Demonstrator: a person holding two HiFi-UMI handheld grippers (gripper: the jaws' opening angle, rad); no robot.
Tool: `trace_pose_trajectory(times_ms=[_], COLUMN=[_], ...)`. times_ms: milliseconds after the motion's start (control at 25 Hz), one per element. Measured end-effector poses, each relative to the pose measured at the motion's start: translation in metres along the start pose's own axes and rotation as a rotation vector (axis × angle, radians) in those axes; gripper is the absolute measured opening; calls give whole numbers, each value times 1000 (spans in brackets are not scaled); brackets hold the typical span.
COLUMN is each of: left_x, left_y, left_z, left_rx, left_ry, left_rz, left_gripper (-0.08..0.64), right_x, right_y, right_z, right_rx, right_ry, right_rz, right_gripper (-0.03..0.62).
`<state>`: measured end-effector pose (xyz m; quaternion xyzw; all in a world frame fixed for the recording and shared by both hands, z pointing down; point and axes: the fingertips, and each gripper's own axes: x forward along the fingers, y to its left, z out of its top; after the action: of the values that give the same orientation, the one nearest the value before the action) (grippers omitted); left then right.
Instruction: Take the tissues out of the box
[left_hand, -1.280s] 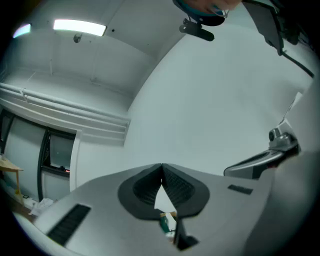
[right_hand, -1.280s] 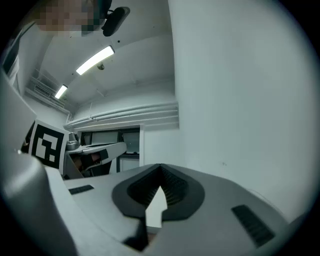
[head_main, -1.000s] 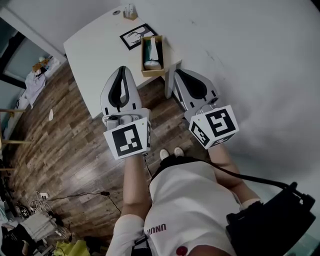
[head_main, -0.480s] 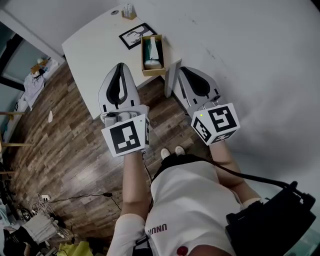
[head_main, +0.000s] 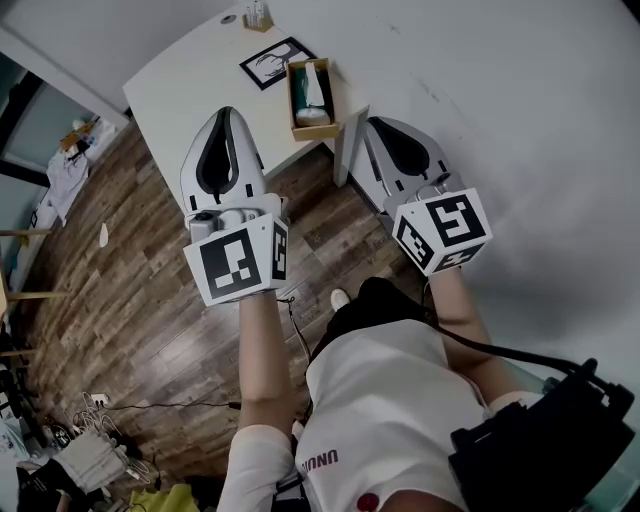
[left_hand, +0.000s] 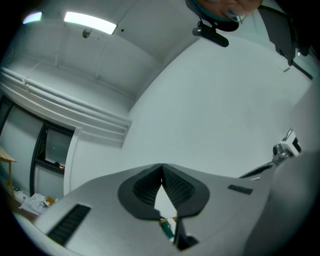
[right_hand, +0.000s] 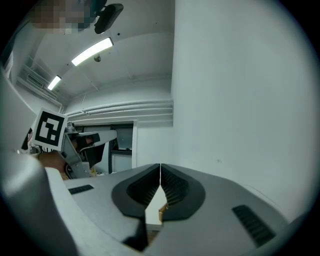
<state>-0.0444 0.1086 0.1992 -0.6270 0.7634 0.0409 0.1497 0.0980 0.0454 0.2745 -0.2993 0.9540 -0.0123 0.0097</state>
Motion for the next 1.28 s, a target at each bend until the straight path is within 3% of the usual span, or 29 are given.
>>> trace_pose_trajectory(times_ms=[280, 560, 760, 1280], left_x=[-21, 9, 11, 114], left_y=[24, 35, 50, 57], left_z=[8, -22, -21, -47], left_rx=[-21, -24, -45, -50], left_ry=[-3, 27, 32, 53], left_rz=[35, 75, 82, 81], left_gripper=[15, 15, 15, 15], right_x=[-14, 28, 36, 124], right_y=[25, 1, 8, -50], right_z=[5, -7, 11, -5], right_rx=[0, 21, 70, 110], right_ry=[9, 4, -95, -1], right_rz=[11, 29, 28, 40], right_gripper=[21, 21, 21, 21])
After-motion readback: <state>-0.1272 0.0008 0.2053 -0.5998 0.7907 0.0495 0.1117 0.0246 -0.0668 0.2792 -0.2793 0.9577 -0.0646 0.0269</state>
